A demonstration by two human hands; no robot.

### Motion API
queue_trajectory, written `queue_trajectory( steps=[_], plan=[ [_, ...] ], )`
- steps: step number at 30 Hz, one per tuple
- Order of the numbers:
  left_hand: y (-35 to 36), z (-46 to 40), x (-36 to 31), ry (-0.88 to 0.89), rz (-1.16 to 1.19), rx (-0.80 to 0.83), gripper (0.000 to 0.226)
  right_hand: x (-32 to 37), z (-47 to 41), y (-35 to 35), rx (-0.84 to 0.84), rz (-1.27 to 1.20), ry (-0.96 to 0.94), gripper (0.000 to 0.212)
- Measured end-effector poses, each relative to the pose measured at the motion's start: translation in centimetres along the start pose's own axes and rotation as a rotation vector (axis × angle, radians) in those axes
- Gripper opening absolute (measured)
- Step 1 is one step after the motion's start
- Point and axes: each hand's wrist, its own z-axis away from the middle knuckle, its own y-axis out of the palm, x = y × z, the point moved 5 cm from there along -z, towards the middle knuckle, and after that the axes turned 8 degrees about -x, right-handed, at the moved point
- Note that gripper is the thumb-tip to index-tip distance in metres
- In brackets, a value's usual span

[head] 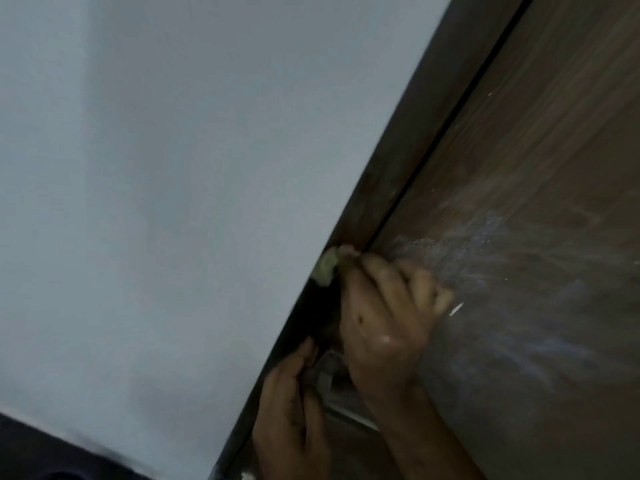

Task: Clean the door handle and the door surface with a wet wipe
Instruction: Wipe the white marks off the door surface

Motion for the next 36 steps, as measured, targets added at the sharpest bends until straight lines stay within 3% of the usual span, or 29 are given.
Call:
queue_trajectory(
  steps=[2, 3, 7, 8, 13, 14, 15, 18, 19, 20, 24, 26, 28, 30, 32, 34, 36],
  plan=[
    [0.5, -1.1, -1.5, 0.089, 0.006, 0.054, 0.046, -1.1, -2.6, -0.5, -0.145, 0.051, 0.057, 0.010],
    [1.0, -1.6, -2.3, 0.121, 0.006, 0.073, 0.045, -1.3, -2.8, -0.7, -0.137, 0.051, 0.064, 0.011],
    [1.7, -3.0, -3.5, 0.133, -0.009, 0.093, 0.037, 0.1, 1.6, -0.9, 0.222, -0.011, -0.135, 0.023],
    [1.8, -3.1, -3.4, 0.126, -0.021, 0.105, 0.038, -0.3, 1.7, -1.2, 0.239, -0.008, -0.145, 0.024],
    [1.6, -4.2, -4.8, 0.166, -0.046, 0.160, 0.044, -6.1, -4.2, -4.4, -0.275, 0.042, 0.205, 0.012],
    [1.5, -4.3, -5.4, 0.180, -0.048, 0.167, 0.043, -6.2, -4.5, -4.7, -0.306, 0.028, 0.235, 0.010],
    [1.5, -4.4, -6.0, 0.183, -0.053, 0.175, 0.042, -5.4, -4.2, -4.5, -0.260, 0.025, 0.217, 0.010],
    [1.2, -4.9, -7.2, 0.199, -0.066, 0.176, 0.040, -1.5, -1.3, -3.2, 0.093, 0.046, -0.051, 0.016],
    [1.2, -5.0, -7.5, 0.217, -0.070, 0.181, 0.041, -1.6, -1.1, -3.4, 0.126, 0.059, -0.066, 0.016],
    [1.2, -5.0, -7.7, 0.233, -0.073, 0.194, 0.042, -2.7, -1.7, -4.0, 0.079, 0.067, -0.006, 0.015],
    [1.7, -5.0, -8.1, 0.215, -0.077, 0.273, 0.046, -8.6, -5.0, -7.6, -0.380, 0.071, 0.421, 0.012],
    [1.9, -4.9, -8.5, 0.213, -0.079, 0.290, 0.047, -7.2, -5.0, -6.9, -0.326, 0.062, 0.425, 0.012],
    [2.0, -5.1, -8.9, 0.238, -0.074, 0.283, 0.048, -3.7, -4.2, -4.9, -0.115, 0.047, 0.262, 0.011],
    [2.2, -5.1, -9.1, 0.263, -0.080, 0.275, 0.047, -2.2, -3.7, -3.9, -0.021, 0.045, 0.122, 0.009],
    [2.2, -5.2, -9.3, 0.255, -0.079, 0.267, 0.047, -3.9, -4.6, -4.3, -0.117, 0.023, 0.199, 0.010],
    [2.1, -5.3, -9.4, 0.256, -0.086, 0.264, 0.047, -6.2, -5.8, -5.5, -0.326, -0.013, 0.382, 0.011],
    [2.1, -5.4, -9.5, 0.260, -0.097, 0.260, 0.046, -5.8, -6.4, -5.3, -0.350, -0.021, 0.405, 0.009]
  ],
)
